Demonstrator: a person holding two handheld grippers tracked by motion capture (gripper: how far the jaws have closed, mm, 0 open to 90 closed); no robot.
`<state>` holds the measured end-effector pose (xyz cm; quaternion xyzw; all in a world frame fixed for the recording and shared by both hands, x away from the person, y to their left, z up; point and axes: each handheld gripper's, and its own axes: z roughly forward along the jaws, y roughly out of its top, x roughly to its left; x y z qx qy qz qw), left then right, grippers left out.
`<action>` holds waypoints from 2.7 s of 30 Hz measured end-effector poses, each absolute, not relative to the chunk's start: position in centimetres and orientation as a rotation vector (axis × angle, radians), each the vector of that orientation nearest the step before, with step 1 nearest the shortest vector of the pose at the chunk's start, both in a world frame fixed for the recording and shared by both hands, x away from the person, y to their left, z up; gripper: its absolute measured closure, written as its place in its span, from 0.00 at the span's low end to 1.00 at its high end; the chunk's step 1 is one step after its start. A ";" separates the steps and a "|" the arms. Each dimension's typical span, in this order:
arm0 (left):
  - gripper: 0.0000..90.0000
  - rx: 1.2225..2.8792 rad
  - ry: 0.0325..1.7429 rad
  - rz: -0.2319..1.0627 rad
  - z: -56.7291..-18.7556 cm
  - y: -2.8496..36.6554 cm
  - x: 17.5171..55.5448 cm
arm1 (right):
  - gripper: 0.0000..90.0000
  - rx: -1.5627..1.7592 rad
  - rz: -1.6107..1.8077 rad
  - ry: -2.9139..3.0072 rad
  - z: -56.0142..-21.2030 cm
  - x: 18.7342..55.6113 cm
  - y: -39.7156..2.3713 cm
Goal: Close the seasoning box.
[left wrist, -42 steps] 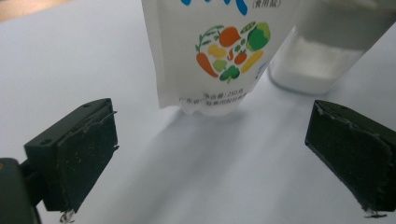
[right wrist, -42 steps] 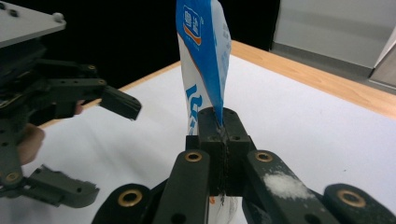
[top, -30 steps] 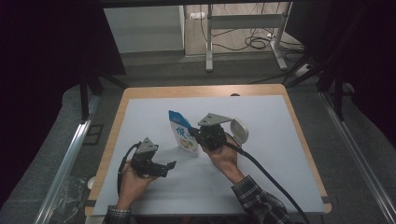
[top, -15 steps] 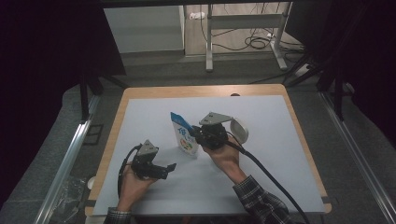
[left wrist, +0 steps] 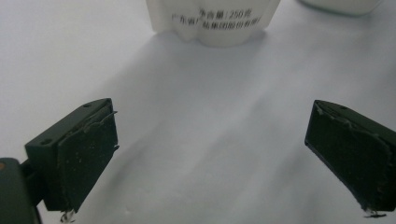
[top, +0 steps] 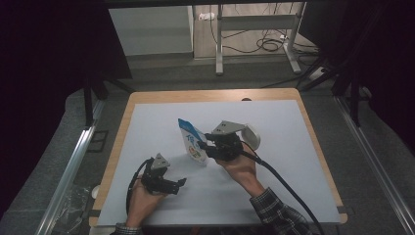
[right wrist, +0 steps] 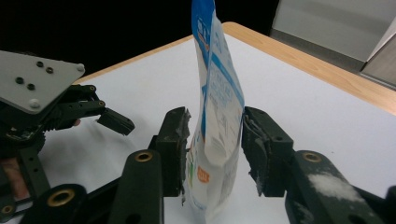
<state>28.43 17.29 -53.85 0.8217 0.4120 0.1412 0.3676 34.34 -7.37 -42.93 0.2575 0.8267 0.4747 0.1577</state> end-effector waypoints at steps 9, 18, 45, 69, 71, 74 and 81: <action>0.02 2.147 1.088 0.371 -55.1 16.8 28.5 | 0.63 0.758 1.364 2.365 -43.2 33.9 -8.8; 0.02 2.153 1.082 0.380 -55.2 16.7 28.5 | 0.60 0.792 1.357 2.357 -43.7 33.5 -10.7; 0.02 2.150 1.081 0.385 -55.2 16.8 28.5 | 0.97 0.852 1.414 2.324 -43.8 31.3 -16.4; 0.02 2.149 1.081 0.385 -55.2 16.8 28.4 | 0.99 0.985 1.294 2.230 -44.9 30.4 -22.6; 0.02 2.149 1.081 0.386 -55.2 16.8 28.4 | 0.99 1.006 1.288 2.216 -45.0 30.7 -23.0; 0.02 2.150 1.081 0.386 -55.2 16.8 28.4 | 0.99 1.029 1.283 2.198 -45.0 31.2 -23.6; 0.02 2.149 1.081 0.386 -55.2 16.8 28.4 | 0.99 1.062 1.296 2.179 -44.9 32.6 -24.1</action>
